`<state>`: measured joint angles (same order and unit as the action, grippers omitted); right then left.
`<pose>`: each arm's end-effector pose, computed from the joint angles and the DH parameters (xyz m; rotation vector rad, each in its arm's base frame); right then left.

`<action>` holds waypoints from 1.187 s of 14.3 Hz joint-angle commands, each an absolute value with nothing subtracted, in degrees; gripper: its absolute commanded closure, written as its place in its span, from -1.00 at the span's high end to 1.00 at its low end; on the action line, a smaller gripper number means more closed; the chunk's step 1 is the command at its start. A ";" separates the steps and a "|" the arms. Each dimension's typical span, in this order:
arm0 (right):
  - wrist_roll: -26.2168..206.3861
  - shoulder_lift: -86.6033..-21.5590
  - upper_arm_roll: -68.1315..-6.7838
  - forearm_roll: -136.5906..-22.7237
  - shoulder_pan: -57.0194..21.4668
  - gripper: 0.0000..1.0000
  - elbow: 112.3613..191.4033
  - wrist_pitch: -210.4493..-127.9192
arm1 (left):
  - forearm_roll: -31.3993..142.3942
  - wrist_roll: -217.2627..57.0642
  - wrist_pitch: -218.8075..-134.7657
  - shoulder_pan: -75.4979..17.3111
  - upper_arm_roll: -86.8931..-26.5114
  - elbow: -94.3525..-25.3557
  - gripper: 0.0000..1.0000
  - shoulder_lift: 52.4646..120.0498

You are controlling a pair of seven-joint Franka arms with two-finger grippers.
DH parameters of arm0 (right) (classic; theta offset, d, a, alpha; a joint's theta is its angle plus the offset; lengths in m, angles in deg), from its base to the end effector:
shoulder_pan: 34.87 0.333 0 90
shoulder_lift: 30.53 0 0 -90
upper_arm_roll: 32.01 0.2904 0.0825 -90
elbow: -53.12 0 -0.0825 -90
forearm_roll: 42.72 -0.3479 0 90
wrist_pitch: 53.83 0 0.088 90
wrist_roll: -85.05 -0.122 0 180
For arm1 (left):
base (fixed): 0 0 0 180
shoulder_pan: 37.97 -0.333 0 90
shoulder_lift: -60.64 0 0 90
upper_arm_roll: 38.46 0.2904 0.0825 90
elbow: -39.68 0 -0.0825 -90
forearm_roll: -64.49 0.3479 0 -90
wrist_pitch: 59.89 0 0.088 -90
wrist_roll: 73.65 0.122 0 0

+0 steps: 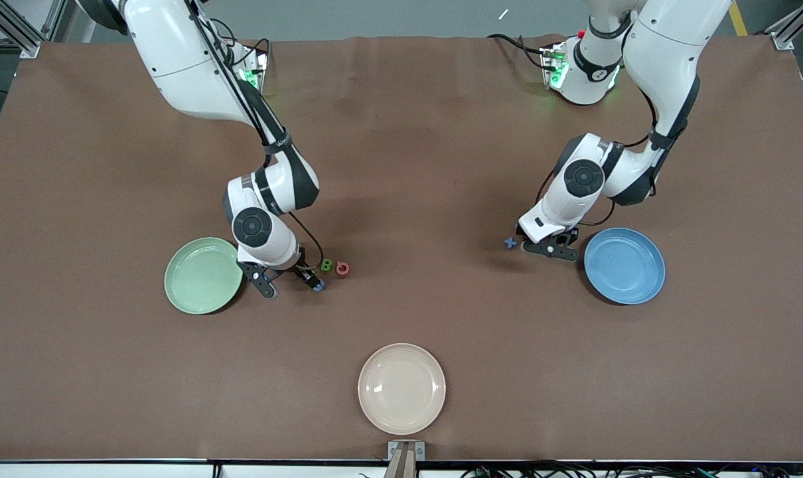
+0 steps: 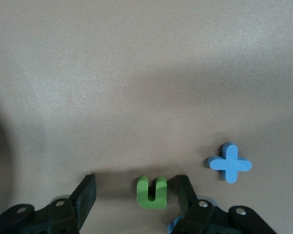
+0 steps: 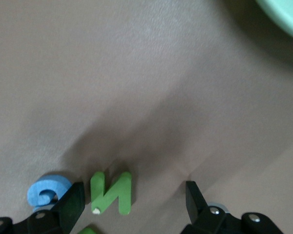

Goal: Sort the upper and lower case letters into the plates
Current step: 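Carry the u to the blue plate while the right gripper carries N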

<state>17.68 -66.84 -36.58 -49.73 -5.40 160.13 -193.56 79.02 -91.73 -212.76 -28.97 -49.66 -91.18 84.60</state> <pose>0.5368 0.2519 0.1622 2.8572 -1.2469 -0.0959 0.4661 -0.1830 0.1644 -3.0798 0.3848 0.0093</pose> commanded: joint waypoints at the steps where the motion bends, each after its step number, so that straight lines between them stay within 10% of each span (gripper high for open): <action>1: 17.99 -66.39 -36.58 -50.99 -4.82 0.56 161.05 -193.31 | 80.22 -92.55 -212.55 -29.18 -49.98 -93.03 0.36 82.87; 11: 19.93 -66.04 -36.93 -50.37 -6.13 0.34 160.97 -193.84 | 80.22 -92.63 -212.55 -28.74 -49.98 -92.94 -0.30 82.96; 17: 18.96 -65.69 -37.19 -50.54 -6.40 -0.57 160.79 -193.66 | 80.22 -92.55 -212.55 -29.27 -50.07 -92.94 -0.52 82.44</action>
